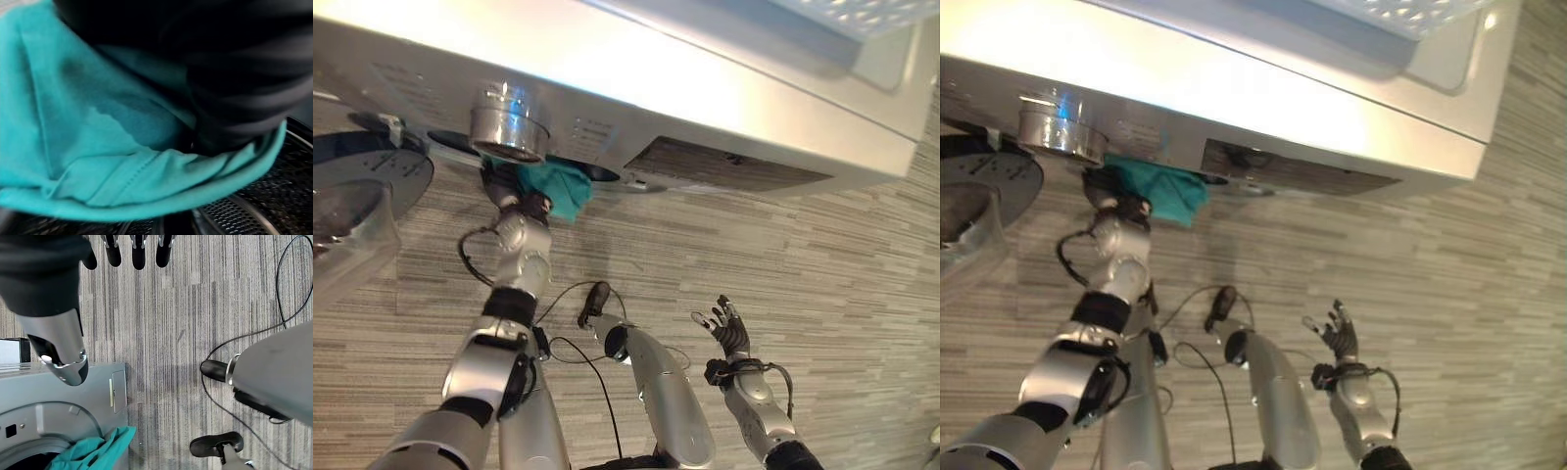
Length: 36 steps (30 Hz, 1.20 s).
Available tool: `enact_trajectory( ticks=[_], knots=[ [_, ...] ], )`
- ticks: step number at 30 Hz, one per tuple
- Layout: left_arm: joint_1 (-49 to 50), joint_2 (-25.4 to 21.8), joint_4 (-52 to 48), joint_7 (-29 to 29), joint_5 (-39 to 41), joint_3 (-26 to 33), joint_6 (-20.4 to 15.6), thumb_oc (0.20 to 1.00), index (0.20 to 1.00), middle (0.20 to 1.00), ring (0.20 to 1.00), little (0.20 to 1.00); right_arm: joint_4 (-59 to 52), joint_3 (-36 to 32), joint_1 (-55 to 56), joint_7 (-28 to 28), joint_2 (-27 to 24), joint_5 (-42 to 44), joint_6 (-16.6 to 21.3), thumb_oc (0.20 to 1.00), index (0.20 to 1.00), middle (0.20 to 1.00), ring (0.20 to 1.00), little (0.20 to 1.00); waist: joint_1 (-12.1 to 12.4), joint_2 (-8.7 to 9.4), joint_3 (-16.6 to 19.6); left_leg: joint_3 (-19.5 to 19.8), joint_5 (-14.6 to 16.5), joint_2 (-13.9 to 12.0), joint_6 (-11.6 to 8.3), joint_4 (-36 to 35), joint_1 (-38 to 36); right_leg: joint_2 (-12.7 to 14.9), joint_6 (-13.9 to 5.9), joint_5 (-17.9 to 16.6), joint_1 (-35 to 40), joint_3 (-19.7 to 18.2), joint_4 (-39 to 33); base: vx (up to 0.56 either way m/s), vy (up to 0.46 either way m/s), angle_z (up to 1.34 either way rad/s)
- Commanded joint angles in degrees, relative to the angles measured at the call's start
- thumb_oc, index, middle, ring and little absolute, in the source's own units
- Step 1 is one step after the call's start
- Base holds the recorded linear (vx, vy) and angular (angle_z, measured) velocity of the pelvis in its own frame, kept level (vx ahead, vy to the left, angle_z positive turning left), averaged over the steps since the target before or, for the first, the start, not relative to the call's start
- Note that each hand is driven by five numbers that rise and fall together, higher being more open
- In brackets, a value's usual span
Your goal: Grab the laundry basket,head to the washer,open it,put in the laundry and shut it.
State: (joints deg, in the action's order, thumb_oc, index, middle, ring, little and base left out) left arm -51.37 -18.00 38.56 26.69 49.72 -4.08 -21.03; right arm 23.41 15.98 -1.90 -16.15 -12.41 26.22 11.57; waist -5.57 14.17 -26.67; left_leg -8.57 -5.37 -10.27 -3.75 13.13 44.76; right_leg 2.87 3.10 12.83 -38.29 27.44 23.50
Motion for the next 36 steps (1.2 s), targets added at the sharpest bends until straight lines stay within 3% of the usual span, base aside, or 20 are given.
enact_trajectory(
  ticks=[1, 18, 26, 31, 36],
  knots=[
    [-3.36, -0.14, -0.50, 0.56, 0.54, -0.89, -4.15, 0.200, 0.200, 0.200, 0.200, 0.200, -4.04, 0.06, 3.19, 0.14, -2.62, 1.62, 2.23, 1.000, 1.000, 1.000, 1.000, 1.000, -1.11, -0.90, 1.40, -4.87, -2.53, 5.23, 2.66, -6.69, 3.65, -4.42, 1.06, 5.46, 4.59, 1.25, 0.59, 0.04, -0.011, 0.02],
    [-25.02, -6.94, 10.12, 0.13, 8.04, -2.83, -5.39, 0.200, 0.200, 0.200, 0.200, 0.200, -5.17, -0.29, -0.28, 0.42, -6.37, 1.71, 2.13, 1.000, 1.000, 1.000, 1.000, 1.000, -4.89, -0.84, 3.51, -4.93, 1.22, 6.33, 4.19, -5.27, 10.23, -3.57, -0.41, 5.33, -1.41, 0.04, 1.17, 0.05, 0.022, 0.00],
    [-33.41, -12.54, 17.44, -0.95, 12.35, -3.89, -4.71, 0.200, 0.200, 0.200, 0.200, 0.200, -7.90, -1.83, 0.57, 0.94, -8.90, 0.51, 1.69, 1.000, 1.000, 1.000, 1.000, 1.000, -6.79, -0.50, 5.94, -6.83, 4.76, 6.61, 5.39, -3.09, 11.78, -2.83, -1.67, 4.52, -1.65, -0.95, 0.76, 0.08, 0.072, -0.06],
    [-37.95, -14.89, 17.15, -0.49, 12.73, -6.97, -4.58, 0.200, 0.200, 0.200, 0.200, 0.200, -10.26, -2.01, 1.65, 1.68, -11.30, -0.21, 0.47, 1.000, 1.000, 1.000, 1.000, 1.000, -7.38, -0.10, 6.78, -7.13, 8.17, 6.33, 6.77, 1.08, 13.29, -1.81, -2.63, 4.36, -2.76, -1.12, 3.98, 0.07, 0.065, -0.07],
    [-40.97, -17.07, 13.56, 1.45, 10.95, -10.25, -4.95, 0.200, 0.200, 0.200, 0.200, 0.200, -11.84, -2.60, 1.16, 1.85, -12.98, -0.11, -0.13, 1.000, 1.000, 1.000, 1.000, 1.000, -7.71, -0.04, 6.57, -6.55, 13.63, 5.05, 9.37, 10.89, 16.22, -0.30, -3.24, 4.39, -5.46, -1.33, 11.62, 0.07, 0.055, -0.09]
  ],
)
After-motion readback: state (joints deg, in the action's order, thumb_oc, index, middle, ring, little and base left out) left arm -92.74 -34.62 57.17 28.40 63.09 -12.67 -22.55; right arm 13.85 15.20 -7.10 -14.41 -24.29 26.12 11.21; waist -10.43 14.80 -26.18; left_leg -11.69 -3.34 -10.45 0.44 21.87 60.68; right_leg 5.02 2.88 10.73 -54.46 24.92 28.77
